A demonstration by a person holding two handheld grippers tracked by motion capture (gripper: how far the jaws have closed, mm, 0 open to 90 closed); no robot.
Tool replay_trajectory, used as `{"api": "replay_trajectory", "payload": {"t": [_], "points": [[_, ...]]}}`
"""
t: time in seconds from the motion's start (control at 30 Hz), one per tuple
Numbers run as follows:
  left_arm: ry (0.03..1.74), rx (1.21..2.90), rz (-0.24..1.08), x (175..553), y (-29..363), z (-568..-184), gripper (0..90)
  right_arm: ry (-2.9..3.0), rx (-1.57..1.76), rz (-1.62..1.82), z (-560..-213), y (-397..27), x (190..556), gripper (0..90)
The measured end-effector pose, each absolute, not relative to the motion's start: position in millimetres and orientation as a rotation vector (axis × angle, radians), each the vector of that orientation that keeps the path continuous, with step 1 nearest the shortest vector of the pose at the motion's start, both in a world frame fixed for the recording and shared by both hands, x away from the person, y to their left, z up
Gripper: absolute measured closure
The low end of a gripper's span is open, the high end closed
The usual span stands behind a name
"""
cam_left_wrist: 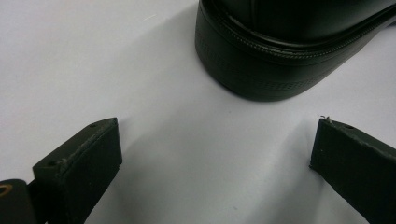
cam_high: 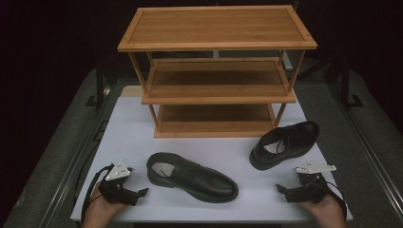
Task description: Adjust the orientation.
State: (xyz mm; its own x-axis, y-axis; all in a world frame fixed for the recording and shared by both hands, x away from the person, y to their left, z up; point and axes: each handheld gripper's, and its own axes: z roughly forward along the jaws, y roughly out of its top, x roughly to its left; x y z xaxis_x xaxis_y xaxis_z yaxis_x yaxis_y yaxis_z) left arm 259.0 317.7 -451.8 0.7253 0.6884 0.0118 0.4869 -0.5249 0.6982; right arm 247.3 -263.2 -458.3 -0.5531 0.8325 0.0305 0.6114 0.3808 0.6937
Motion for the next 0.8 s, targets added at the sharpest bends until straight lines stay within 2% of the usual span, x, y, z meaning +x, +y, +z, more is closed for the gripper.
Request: {"api": "replay_trajectory", "payload": {"t": [0.4,0.47,0.5,0.53,0.6,0.63,0.7,0.73,0.77,0.8], "points": [[0.884,2.233,0.376,259,318,-452,1.3,2.321,1.258,0.954,-459,-263,247,2.4],[0.883,2.234,0.377,259,318,-452,1.3,2.31,1.25,0.966,-457,-263,246,11.8],[0.883,2.234,0.377,259,318,-452,1.3,2.31,1.25,0.966,-457,-263,246,11.8],[0.884,2.234,0.377,259,318,-452,1.3,2.303,1.238,0.982,-456,-264,245,20.0],[0.881,2.235,0.379,259,318,-452,1.4,2.303,1.232,0.987,-454,-261,242,29.6],[0.883,2.233,0.378,259,318,-452,1.5,2.313,1.229,0.998,-452,-259,241,39.1],[0.883,2.233,0.379,259,318,-452,1.5,2.318,1.223,1.011,-451,-258,240,42.7],[0.884,2.233,0.378,259,318,-452,1.5,2.33,1.203,1.032,-448,-255,239,57.9],[0.885,2.232,0.375,259,318,-452,1.5,2.33,1.203,1.032,-448,-255,239,57.9],[0.886,2.231,0.375,259,318,-452,1.6,2.333,1.183,1.047,-446,-253,238,63.2]]}}
